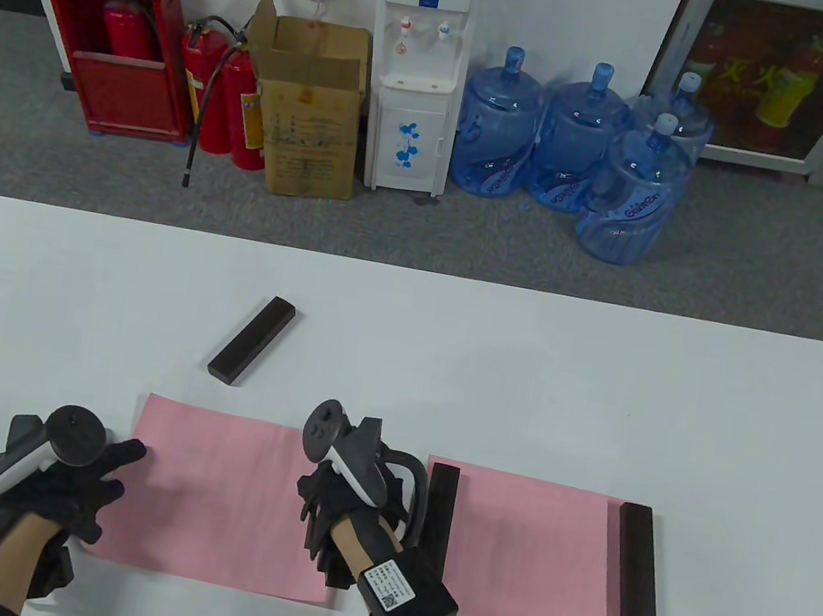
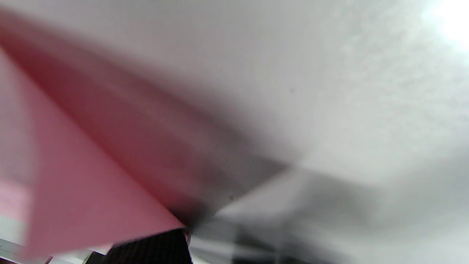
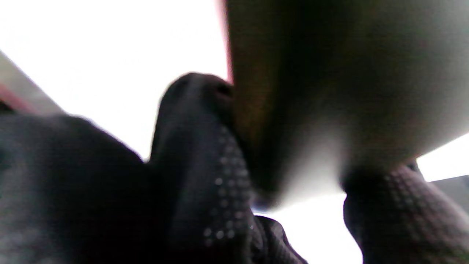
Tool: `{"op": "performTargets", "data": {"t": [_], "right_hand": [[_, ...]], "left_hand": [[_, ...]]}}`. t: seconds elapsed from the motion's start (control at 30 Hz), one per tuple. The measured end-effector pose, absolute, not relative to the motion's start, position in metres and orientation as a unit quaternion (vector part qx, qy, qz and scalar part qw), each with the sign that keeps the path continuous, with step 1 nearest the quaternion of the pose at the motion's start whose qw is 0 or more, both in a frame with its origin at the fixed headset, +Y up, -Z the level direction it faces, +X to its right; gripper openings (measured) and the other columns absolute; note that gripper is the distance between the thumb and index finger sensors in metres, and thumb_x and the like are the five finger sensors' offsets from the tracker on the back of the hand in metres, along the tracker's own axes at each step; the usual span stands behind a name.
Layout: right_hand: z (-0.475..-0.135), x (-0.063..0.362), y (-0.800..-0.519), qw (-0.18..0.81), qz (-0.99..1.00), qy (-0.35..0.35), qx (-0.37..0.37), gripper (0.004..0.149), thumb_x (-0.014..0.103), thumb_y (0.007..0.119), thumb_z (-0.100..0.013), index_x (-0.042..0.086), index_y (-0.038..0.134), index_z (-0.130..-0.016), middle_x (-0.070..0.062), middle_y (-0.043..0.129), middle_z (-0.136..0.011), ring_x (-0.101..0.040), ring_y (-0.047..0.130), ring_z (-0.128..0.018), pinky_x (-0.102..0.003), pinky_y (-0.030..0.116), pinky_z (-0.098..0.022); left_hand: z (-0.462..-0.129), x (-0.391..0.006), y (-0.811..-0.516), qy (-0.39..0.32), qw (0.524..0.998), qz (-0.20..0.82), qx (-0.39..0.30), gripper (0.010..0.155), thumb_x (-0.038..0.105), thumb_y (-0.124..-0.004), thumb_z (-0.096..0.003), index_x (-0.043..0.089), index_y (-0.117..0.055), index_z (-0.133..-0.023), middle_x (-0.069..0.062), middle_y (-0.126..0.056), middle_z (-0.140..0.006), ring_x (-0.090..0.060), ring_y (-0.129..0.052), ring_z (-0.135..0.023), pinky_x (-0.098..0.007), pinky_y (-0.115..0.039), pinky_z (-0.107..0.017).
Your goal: Unroll papers and secure with paperweights
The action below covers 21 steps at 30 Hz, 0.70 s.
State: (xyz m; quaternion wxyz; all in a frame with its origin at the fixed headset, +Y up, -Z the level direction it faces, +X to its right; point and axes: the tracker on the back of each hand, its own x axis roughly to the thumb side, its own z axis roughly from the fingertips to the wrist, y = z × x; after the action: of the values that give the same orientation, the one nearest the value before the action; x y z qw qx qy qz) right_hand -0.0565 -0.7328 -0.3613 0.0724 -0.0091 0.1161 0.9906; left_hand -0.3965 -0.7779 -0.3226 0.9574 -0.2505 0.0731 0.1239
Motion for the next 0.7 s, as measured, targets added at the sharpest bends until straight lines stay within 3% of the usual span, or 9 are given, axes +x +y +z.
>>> {"op": "performTargets", "data": {"t": [0.2,0.37,0.47,0.53,0.7], "right_hand": [[-0.359,-0.065,-0.756,0.028,0.992,0.119,-0.019,0.085,0.051,0.091,-0.034,0.006,0.059,-0.100,-0.021,0.093,-0.064,-0.019,0.112,-0.021,-0.032,0.100,-0.009],[-0.358,-0.070,-0.757,-0.004,0.993,0.117,-0.017,0.087,0.052,0.092,-0.034,0.003,0.060,-0.097,-0.021,0.094,-0.062,-0.019,0.113,-0.020,-0.031,0.101,-0.009],[-0.358,-0.067,-0.755,-0.002,0.990,0.137,-0.018,0.087,0.055,0.086,-0.034,0.002,0.060,-0.098,-0.019,0.094,-0.065,-0.018,0.114,-0.023,-0.034,0.100,-0.012],[-0.358,-0.058,-0.741,0.020,0.988,0.154,-0.023,0.089,0.059,0.081,-0.035,0.002,0.059,-0.100,-0.022,0.091,-0.072,-0.024,0.113,-0.030,-0.039,0.099,-0.017],[-0.363,-0.008,-0.682,0.038,0.994,0.105,-0.021,0.084,0.058,0.077,-0.037,0.013,0.057,-0.104,-0.017,0.084,-0.084,-0.031,0.107,-0.050,-0.048,0.090,-0.035]], "left_hand": [[-0.322,-0.397,-0.778,0.073,0.957,0.124,-0.251,0.059,0.042,-0.072,-0.0531,0.057,-0.046,-0.104,-0.009,-0.019,-0.124,-0.044,-0.017,-0.113,-0.065,-0.027,-0.081],[-0.322,-0.397,-0.778,0.073,0.957,0.124,-0.252,0.059,0.042,-0.072,-0.0532,0.057,-0.046,-0.104,-0.009,-0.019,-0.124,-0.045,-0.017,-0.113,-0.065,-0.027,-0.081],[-0.322,-0.397,-0.778,0.073,0.957,0.123,-0.252,0.059,0.042,-0.072,-0.0532,0.057,-0.046,-0.104,-0.009,-0.019,-0.124,-0.044,-0.017,-0.113,-0.065,-0.027,-0.081],[-0.322,-0.397,-0.778,0.072,0.957,0.123,-0.252,0.059,0.042,-0.072,-0.0532,0.057,-0.046,-0.104,-0.009,-0.019,-0.124,-0.044,-0.017,-0.113,-0.065,-0.027,-0.081],[-0.323,-0.397,-0.778,0.072,0.957,0.124,-0.252,0.059,0.042,-0.072,-0.0532,0.057,-0.046,-0.104,-0.009,-0.018,-0.124,-0.044,-0.017,-0.113,-0.065,-0.027,-0.081]]}}
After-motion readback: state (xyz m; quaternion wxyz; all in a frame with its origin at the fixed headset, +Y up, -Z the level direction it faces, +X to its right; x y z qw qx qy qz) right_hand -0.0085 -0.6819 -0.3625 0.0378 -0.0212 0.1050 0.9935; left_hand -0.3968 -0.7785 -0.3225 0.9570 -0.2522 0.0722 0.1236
